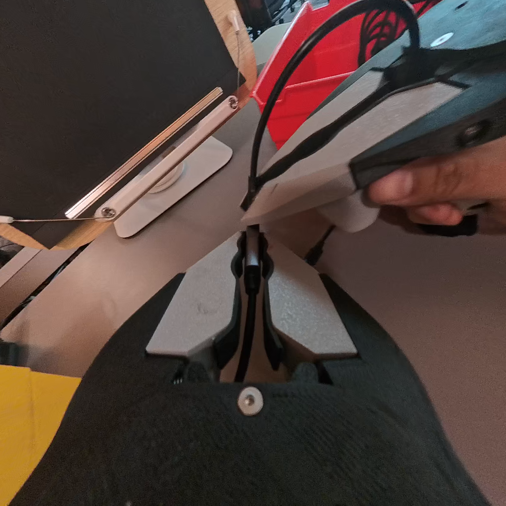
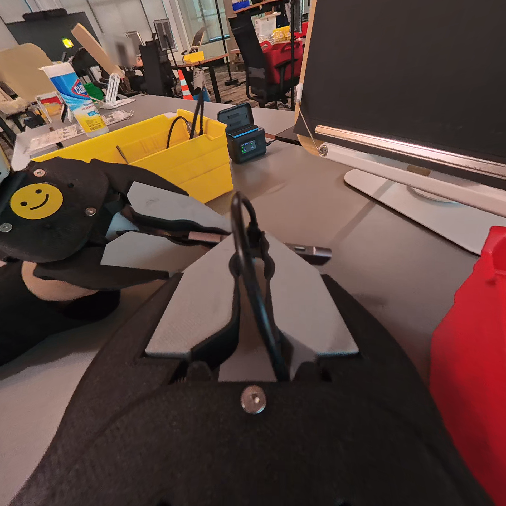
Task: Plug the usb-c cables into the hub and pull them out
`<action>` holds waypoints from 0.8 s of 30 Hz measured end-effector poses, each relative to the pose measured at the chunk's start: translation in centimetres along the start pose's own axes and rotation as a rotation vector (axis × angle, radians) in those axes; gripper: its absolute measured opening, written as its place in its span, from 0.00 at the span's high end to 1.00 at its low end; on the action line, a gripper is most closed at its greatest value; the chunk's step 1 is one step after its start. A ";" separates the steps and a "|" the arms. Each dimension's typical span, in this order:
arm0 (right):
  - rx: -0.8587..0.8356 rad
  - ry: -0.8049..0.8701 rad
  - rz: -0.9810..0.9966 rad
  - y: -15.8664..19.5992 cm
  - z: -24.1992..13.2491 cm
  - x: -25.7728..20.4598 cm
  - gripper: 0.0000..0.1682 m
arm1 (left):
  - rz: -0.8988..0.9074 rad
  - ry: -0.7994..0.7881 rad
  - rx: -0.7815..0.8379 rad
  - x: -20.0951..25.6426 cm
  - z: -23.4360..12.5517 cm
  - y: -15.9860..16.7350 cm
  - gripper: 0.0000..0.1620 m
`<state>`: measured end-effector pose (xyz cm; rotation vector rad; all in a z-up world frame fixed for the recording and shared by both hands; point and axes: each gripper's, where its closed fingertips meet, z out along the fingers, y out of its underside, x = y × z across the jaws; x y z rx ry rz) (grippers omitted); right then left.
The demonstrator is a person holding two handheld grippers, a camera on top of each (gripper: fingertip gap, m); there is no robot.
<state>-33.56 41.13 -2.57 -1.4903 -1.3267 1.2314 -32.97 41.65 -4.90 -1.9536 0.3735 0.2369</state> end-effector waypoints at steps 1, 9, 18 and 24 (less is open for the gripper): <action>-0.002 0.002 -0.012 0.0 0.0 0.0 0.95 | 0.004 -0.012 -0.003 -0.4 -0.1 0.1 0.96; -0.002 0.005 -0.045 0.1 0.1 -0.2 0.95 | 0.020 -0.014 -0.005 -0.5 -0.2 0.2 0.96; -0.027 0.028 -0.081 0.5 0.0 0.0 0.96 | 0.007 -0.022 -0.003 -0.1 0.3 0.5 0.96; -0.029 -0.017 -0.032 0.6 -0.1 -0.3 0.95 | -0.040 0.051 -0.029 0.1 0.1 0.7 0.96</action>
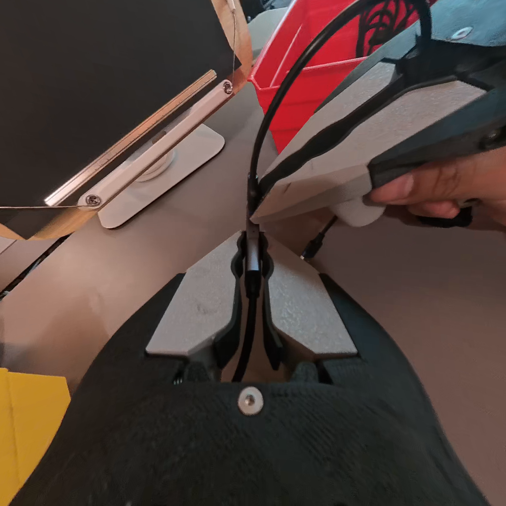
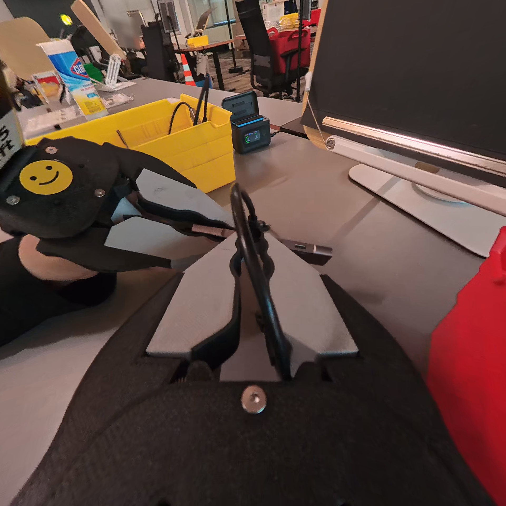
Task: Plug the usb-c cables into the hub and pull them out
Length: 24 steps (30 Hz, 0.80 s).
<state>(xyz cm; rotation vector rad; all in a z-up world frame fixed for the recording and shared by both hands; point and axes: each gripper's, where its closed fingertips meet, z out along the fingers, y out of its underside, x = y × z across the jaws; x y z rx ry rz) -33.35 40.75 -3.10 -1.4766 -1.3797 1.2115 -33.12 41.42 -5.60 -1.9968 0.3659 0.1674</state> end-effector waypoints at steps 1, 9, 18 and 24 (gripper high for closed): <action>0.006 -0.008 0.013 -0.1 0.0 -0.1 0.95 | -0.014 0.022 0.001 0.0 -0.1 0.0 0.96; 0.040 0.017 0.042 -0.3 0.1 0.1 0.95 | -0.091 0.061 0.006 0.0 0.1 0.0 0.96; 0.123 -0.107 0.258 -1.1 0.1 -0.2 0.96 | -0.138 0.073 0.040 -0.2 -0.5 -0.5 0.96; 0.051 0.046 -0.040 -1.0 0.3 -0.2 0.95 | -0.132 0.063 0.044 -0.3 -0.5 -0.5 0.96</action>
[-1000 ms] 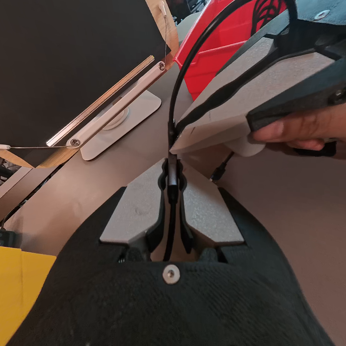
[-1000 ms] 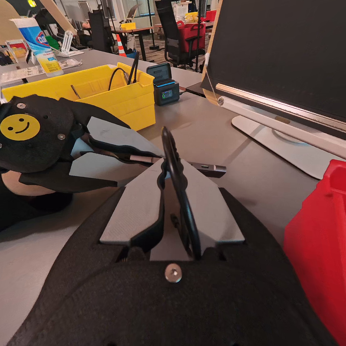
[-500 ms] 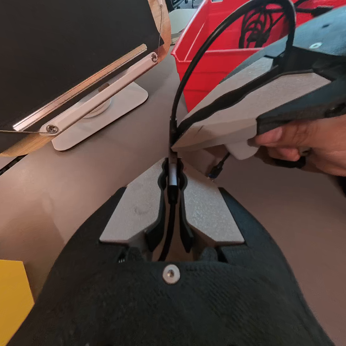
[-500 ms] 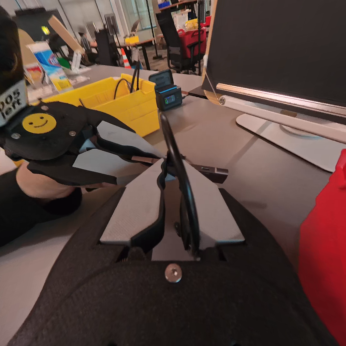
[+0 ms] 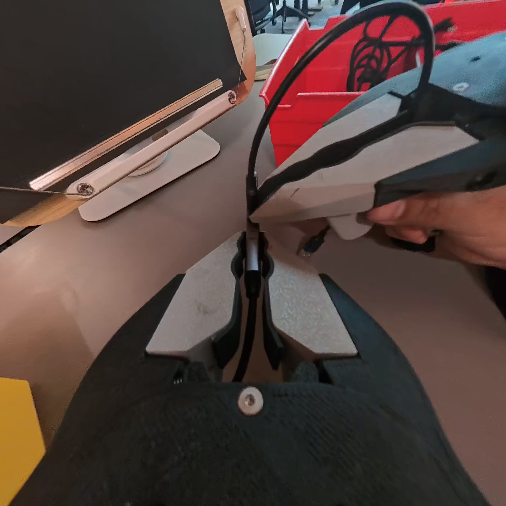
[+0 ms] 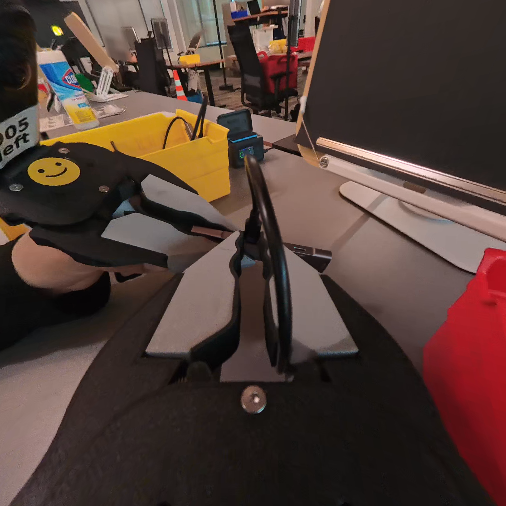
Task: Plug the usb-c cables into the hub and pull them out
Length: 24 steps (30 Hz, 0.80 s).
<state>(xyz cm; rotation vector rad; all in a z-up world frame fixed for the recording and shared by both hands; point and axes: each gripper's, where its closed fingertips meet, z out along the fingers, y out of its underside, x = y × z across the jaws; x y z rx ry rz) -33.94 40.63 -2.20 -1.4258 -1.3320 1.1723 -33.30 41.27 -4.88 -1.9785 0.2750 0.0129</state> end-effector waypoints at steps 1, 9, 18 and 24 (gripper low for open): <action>0.001 -0.005 0.005 0.0 0.1 0.0 0.95 | -0.018 0.011 0.001 0.0 0.0 0.0 0.96; 0.003 0.006 -0.003 0.2 0.3 0.1 0.95 | 0.038 -0.007 0.003 1.0 0.3 -0.2 0.96; -0.007 0.080 -0.014 -0.1 0.6 0.8 0.96 | -0.040 0.010 0.033 0.8 0.8 -0.4 0.95; 0.198 0.147 -0.044 -3.5 -0.2 0.9 0.96 | -0.212 0.035 0.203 0.8 0.0 -3.6 0.95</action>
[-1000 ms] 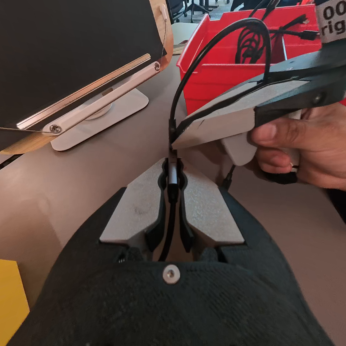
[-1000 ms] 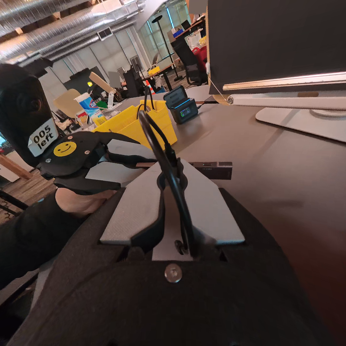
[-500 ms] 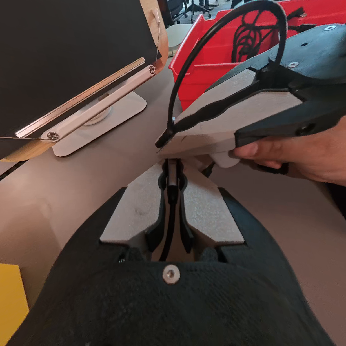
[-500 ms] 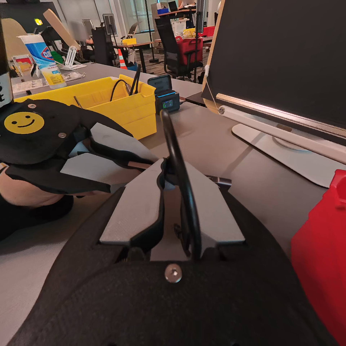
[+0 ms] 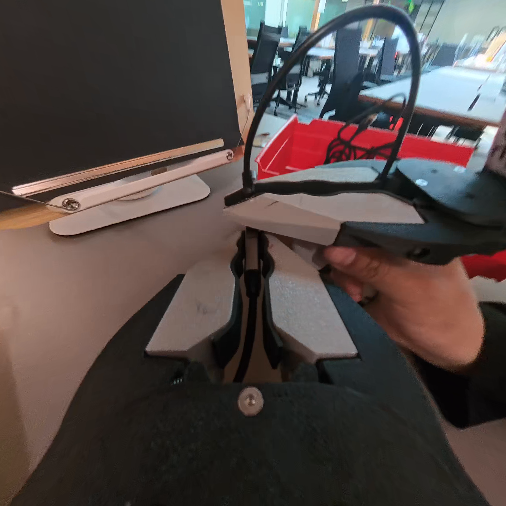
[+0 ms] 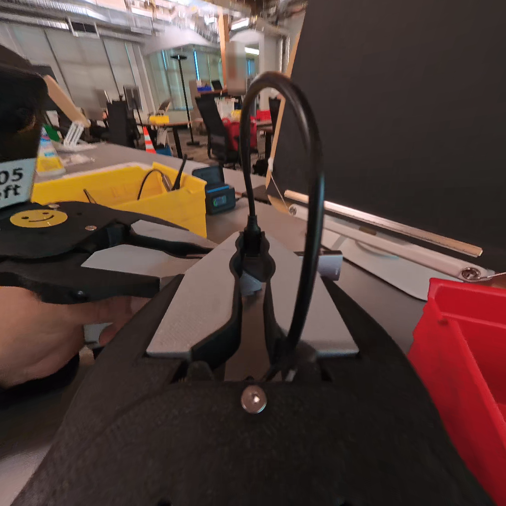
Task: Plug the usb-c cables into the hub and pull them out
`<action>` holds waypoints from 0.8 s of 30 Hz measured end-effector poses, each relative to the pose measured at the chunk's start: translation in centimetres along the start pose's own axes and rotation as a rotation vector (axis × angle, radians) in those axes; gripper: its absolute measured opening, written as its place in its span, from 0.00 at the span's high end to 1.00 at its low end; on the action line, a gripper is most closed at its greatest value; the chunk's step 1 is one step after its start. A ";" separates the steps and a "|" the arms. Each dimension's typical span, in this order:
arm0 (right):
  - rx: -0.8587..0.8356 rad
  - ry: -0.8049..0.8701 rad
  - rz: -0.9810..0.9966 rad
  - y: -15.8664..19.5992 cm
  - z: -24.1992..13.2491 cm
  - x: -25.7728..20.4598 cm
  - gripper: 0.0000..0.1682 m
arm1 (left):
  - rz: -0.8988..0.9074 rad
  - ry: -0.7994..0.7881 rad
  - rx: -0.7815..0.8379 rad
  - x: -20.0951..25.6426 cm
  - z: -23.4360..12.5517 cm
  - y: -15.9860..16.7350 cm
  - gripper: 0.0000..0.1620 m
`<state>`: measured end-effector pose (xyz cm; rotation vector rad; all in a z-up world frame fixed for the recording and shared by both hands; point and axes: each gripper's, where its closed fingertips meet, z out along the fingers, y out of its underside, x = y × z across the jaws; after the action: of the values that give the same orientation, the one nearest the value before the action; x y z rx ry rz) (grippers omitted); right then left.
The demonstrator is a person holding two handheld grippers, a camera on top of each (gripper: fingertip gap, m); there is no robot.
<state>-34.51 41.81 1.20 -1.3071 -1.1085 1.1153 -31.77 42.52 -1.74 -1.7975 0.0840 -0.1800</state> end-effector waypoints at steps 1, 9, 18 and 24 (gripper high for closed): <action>0.028 -0.006 0.014 -0.4 0.1 -0.1 0.96 | -0.041 0.016 0.024 0.0 -0.2 -0.4 0.95; 0.021 -0.154 0.193 0.0 1.7 -1.1 0.96 | -0.044 0.003 0.001 -1.7 -1.2 -0.1 0.96; -0.118 -0.188 0.083 1.2 2.1 -1.7 0.95 | 0.205 -0.149 -0.071 -3.1 -1.7 0.6 0.96; -0.132 -0.219 0.176 1.4 1.7 -1.5 0.95 | 0.345 -0.206 -0.103 -2.9 -1.5 0.9 0.96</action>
<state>-36.40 40.56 -0.23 -1.4319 -1.2636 1.3607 -34.89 41.35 -2.47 -1.8629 0.2573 0.2597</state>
